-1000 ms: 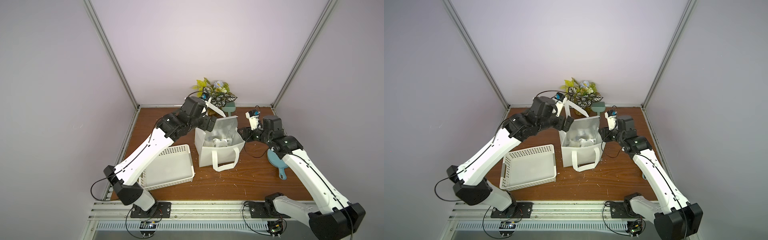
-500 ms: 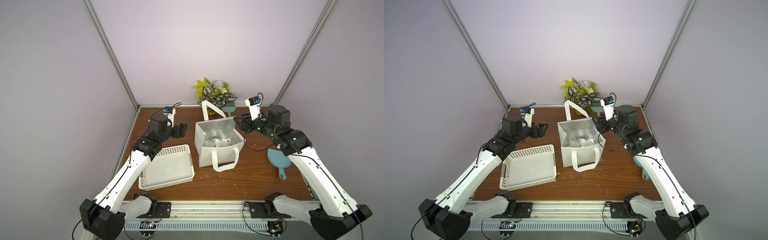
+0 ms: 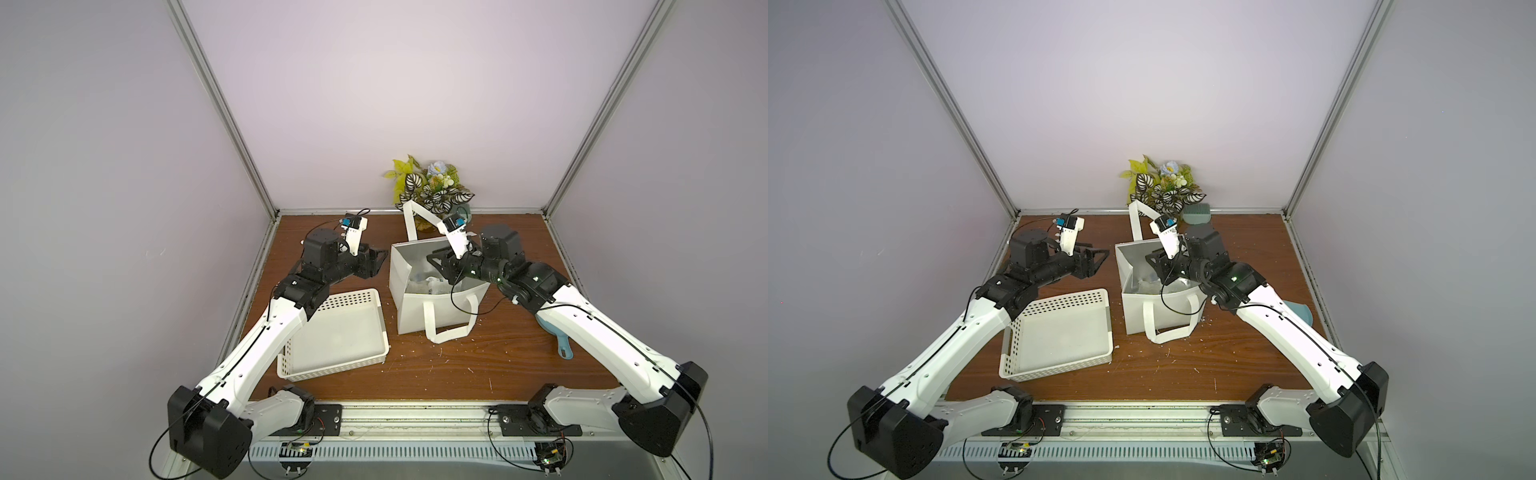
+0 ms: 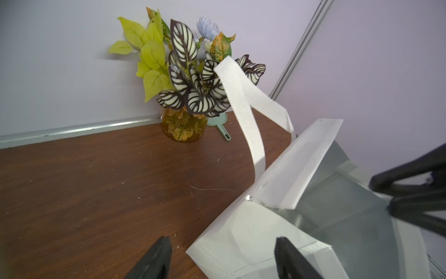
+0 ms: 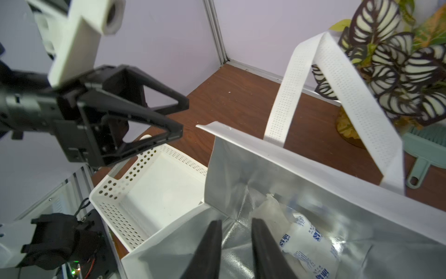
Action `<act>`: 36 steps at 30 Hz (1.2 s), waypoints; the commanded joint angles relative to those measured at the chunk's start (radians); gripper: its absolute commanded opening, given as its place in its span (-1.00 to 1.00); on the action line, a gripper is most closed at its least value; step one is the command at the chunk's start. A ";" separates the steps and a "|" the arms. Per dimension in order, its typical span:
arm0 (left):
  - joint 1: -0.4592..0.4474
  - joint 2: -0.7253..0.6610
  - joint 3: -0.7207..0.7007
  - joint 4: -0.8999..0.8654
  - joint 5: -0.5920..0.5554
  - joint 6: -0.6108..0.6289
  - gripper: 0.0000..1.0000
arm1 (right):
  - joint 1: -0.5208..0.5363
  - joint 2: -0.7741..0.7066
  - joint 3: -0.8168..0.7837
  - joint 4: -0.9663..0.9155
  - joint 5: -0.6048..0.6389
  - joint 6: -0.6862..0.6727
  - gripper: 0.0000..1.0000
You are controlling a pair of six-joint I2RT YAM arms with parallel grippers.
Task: Place the ice pack in the delivery bag
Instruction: Adjust the delivery bag at the center of the board.
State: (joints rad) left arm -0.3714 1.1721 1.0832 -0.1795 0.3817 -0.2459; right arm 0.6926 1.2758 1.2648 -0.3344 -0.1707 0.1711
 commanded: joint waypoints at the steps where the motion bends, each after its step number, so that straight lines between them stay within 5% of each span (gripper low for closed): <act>1: 0.009 0.020 0.084 -0.039 0.056 0.040 0.36 | -0.002 -0.005 -0.020 0.078 0.016 0.031 -0.53; 14: 0.009 0.216 0.293 -0.225 0.208 0.171 0.26 | -0.012 0.113 0.063 0.077 0.094 0.016 -0.51; 17: 0.009 0.245 0.310 -0.233 0.240 0.182 0.01 | -0.016 0.116 0.067 0.077 0.092 0.015 -0.50; 36: 0.008 0.310 0.367 -0.248 0.303 0.212 0.22 | -0.041 0.155 0.104 0.069 0.105 0.028 -0.47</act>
State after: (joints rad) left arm -0.3714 1.4681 1.4193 -0.4152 0.6598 -0.0555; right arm 0.6609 1.4254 1.3128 -0.2886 -0.0822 0.1841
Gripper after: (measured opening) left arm 0.609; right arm 0.263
